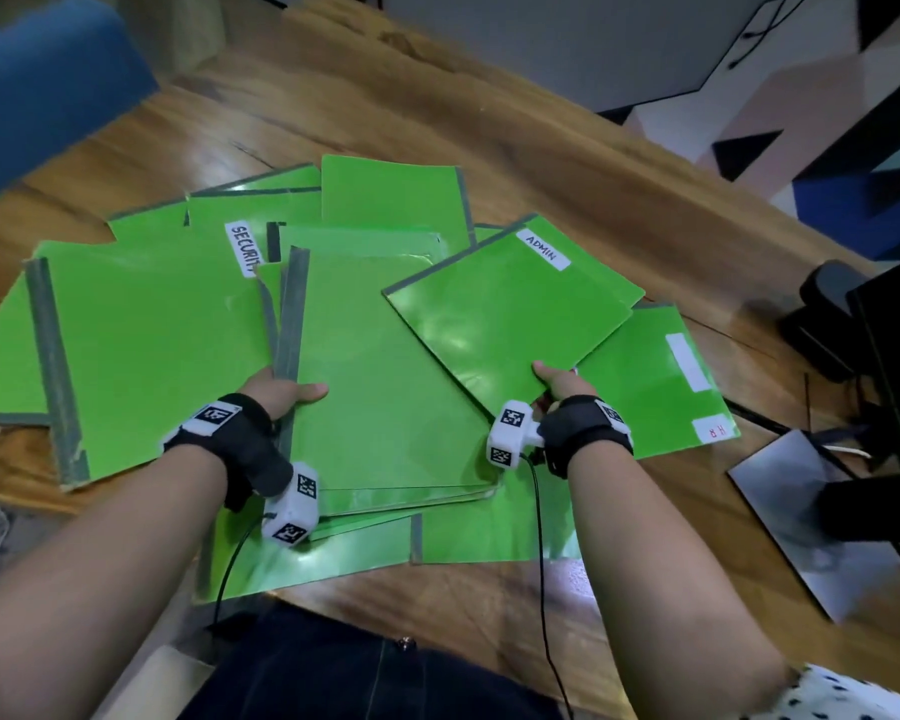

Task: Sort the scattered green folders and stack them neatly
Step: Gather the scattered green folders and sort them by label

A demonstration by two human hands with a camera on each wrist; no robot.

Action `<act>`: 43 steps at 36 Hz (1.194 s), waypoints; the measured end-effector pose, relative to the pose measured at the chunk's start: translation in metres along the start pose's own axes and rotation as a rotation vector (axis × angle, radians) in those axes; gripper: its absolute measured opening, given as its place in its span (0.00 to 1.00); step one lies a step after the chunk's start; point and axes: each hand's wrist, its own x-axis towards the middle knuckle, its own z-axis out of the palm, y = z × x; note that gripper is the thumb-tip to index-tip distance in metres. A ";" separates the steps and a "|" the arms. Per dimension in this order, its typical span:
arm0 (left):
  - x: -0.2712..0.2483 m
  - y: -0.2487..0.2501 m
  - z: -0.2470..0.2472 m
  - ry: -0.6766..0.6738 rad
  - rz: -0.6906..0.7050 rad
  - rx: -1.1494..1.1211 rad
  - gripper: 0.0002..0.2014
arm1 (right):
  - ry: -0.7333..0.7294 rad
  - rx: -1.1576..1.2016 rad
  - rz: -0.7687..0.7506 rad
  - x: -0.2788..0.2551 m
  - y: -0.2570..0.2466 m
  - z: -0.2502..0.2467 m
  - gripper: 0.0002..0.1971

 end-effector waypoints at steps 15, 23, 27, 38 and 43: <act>-0.011 0.003 0.002 0.001 0.048 0.033 0.35 | 0.654 -0.102 -0.787 -0.084 -0.069 -0.059 0.18; -0.017 0.008 -0.003 -0.033 0.070 0.111 0.36 | 0.369 0.113 -1.011 -0.125 -0.062 -0.102 0.12; -0.019 0.005 -0.004 -0.058 0.089 0.114 0.33 | 0.123 0.192 -0.723 -0.098 -0.020 -0.081 0.20; -0.038 0.008 -0.001 -0.172 0.024 0.003 0.57 | 0.033 -0.597 -0.277 -0.049 0.079 -0.024 0.34; -0.037 0.004 0.000 -0.161 0.041 0.064 0.63 | 0.119 -0.878 -0.328 -0.059 0.073 -0.015 0.03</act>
